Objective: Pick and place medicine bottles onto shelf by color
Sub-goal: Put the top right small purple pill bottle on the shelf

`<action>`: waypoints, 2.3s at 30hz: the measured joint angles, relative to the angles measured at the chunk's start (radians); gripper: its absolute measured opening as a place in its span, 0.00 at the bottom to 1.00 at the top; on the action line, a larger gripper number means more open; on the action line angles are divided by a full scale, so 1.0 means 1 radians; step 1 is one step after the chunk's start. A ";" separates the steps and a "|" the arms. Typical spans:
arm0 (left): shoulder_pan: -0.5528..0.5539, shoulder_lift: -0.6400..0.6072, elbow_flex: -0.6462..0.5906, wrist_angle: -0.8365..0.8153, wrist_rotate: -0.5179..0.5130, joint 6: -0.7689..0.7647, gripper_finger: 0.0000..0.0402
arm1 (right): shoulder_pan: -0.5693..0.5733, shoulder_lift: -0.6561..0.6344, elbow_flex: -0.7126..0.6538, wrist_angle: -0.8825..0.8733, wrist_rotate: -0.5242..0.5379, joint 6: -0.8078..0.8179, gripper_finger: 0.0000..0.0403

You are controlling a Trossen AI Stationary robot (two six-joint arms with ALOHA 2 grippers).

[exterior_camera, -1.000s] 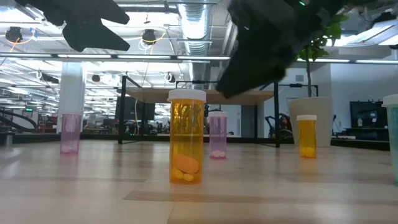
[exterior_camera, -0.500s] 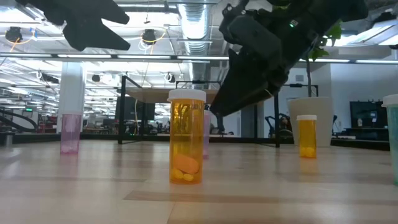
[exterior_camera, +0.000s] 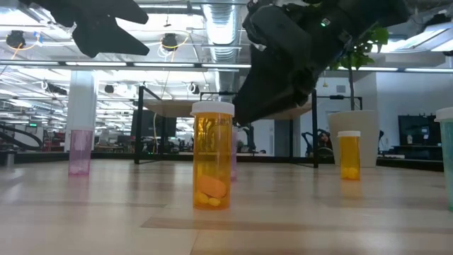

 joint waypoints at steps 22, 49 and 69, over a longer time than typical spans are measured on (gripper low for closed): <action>0.000 -0.001 0.000 0.000 0.007 0.007 0.86 | -0.020 0.091 0.029 0.049 -0.052 -0.029 0.57; 0.221 0.560 0.376 -0.099 0.459 -0.213 0.86 | 0.324 -0.332 0.028 -0.352 0.497 0.109 0.57; 0.261 0.688 0.451 -0.274 0.491 -0.324 0.74 | 0.289 -0.329 0.028 -0.370 0.474 0.131 0.57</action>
